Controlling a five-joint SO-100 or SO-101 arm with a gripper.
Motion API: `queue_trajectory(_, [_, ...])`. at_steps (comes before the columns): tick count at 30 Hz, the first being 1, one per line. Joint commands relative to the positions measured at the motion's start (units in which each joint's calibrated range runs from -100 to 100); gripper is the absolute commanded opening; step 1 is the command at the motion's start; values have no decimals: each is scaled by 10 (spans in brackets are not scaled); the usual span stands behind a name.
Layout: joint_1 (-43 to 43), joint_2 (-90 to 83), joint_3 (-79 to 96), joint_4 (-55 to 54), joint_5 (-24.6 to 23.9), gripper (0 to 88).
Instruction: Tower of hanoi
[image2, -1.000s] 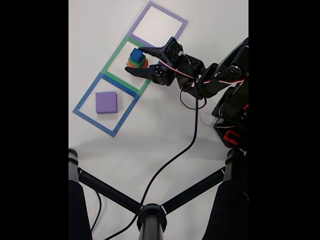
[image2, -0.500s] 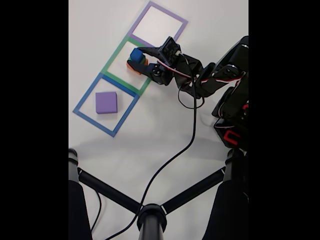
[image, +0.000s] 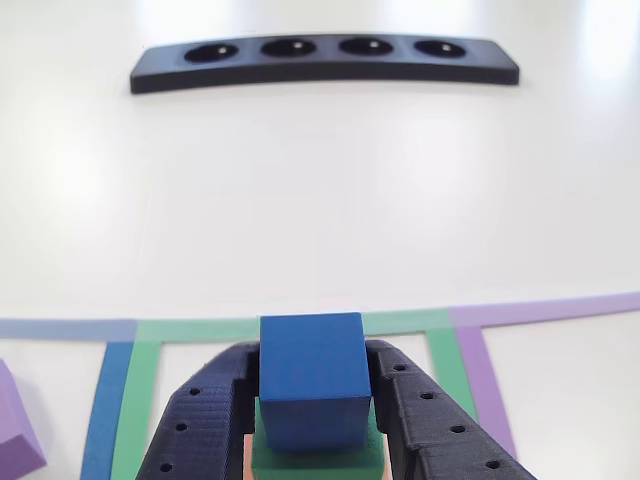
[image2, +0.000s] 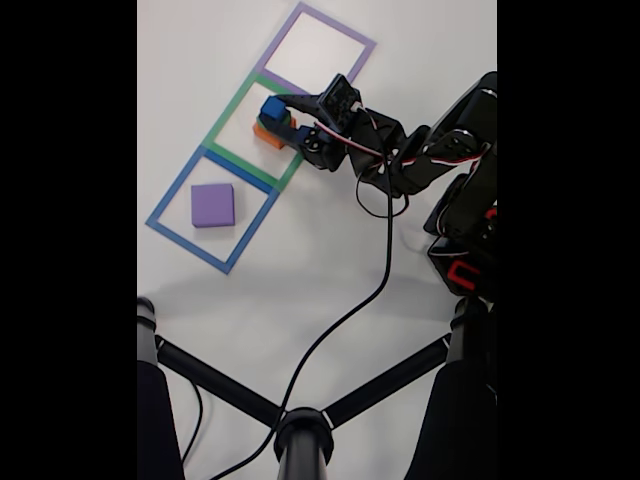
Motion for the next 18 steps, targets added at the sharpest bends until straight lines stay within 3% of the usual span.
queue_trajectory(1, [-12, -84, -17, 62, 6, 10])
queue_trajectory(7, [-19, -276, -50, 316, 6, 11])
queue_trajectory(12, [-18, -460, -173, 706, 6, 10])
queue_trajectory(18, [-26, -507, -457, 1136, 6, 5])
